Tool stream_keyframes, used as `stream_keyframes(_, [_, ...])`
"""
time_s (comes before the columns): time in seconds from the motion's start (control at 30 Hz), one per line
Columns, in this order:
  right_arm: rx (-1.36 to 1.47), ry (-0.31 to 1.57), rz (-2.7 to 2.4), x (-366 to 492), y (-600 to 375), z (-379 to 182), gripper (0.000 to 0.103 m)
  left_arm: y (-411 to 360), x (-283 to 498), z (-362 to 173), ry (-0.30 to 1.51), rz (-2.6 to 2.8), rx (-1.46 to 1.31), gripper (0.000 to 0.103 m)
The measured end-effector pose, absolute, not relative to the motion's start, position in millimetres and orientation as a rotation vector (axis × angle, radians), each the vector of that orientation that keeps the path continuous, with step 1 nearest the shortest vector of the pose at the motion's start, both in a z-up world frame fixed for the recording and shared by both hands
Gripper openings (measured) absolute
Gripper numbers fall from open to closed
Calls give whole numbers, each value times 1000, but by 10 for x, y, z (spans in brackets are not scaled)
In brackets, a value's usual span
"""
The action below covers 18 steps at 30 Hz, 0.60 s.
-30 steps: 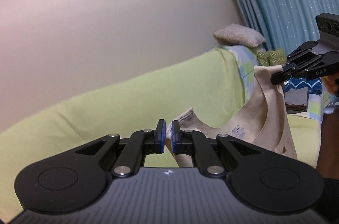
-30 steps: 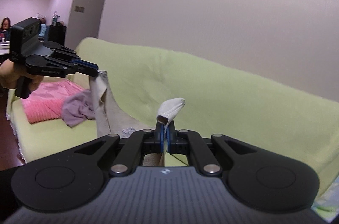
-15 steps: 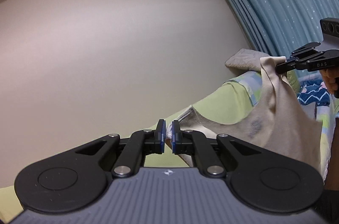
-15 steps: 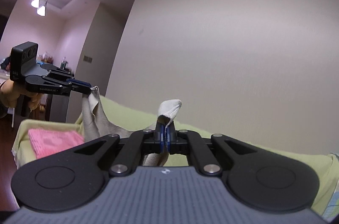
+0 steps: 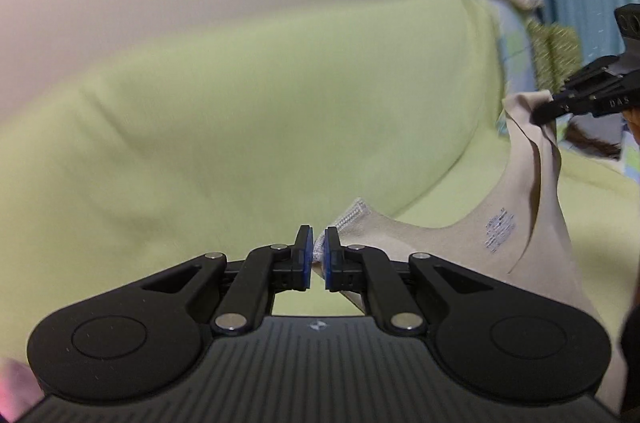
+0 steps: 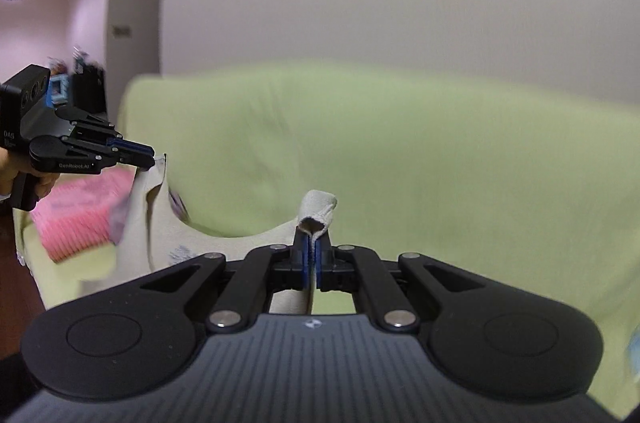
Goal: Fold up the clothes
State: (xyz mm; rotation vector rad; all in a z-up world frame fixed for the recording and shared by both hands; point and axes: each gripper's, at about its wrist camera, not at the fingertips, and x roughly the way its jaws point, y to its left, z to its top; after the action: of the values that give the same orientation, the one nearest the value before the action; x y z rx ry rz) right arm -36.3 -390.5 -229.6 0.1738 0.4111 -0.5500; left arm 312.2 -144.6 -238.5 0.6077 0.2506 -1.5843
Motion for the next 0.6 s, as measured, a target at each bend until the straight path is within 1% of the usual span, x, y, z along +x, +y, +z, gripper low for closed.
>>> stream_keyframes(0.07, [205,480,-555,-151,-4349,-2699,1,-1849,3279,-2829,317,-1578,630,4])
stream_keyframes(0.17, [237,563,-565,167,-4875,-3211,1,-2400,3378,-3350,377,-1565,661,4])
stream_keyframes(0.23, [251,623,-578,406,-5286,-3605,1,-2665,3414,-3593,401,-1557,669,4])
stream_keyframes(0.27, [250,631,-582,540,-5336,-3673,1,-2838,3415,-3730,417,-1552,668,4])
stream_keyframes(0.4, [268,666,-642,900,-5875,-4077,1,-3284,3385,-4022,455,-1532,660,4])
stream_keyframes(0.6, [264,706,-675,1210,-6142,-4378,1,-3578,3364,-4236,447,-1506,670,4])
